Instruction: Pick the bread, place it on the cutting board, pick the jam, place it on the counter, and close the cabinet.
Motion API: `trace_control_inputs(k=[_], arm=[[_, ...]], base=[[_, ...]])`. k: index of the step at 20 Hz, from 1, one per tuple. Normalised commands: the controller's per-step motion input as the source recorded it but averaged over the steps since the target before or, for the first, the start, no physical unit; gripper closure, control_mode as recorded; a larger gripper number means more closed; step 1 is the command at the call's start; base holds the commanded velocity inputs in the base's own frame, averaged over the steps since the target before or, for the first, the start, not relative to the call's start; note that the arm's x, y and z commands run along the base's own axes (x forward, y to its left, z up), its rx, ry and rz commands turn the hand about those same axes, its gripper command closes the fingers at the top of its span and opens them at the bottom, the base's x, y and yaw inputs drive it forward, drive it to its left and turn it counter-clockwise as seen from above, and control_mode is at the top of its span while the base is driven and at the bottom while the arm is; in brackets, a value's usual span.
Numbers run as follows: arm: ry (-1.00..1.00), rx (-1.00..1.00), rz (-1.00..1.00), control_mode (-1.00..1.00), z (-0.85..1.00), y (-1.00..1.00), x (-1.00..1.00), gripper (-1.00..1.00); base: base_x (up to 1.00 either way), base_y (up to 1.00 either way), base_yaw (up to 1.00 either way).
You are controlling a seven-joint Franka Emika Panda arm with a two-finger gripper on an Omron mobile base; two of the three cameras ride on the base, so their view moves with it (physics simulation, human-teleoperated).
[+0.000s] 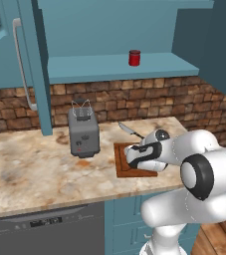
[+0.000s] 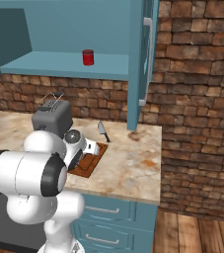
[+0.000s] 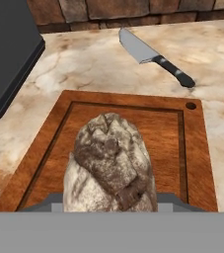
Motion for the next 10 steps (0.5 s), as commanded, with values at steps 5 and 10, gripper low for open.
trace_control_inputs(k=[5,10], arm=[[0.00,0.00,0.00,-1.00,0.00,0.00,0.00,-1.00],[0.00,0.00,0.00,-1.00,0.00,0.00,0.00,-1.00]], base=[[0.00,0.00,0.00],[0.00,0.00,0.00]])
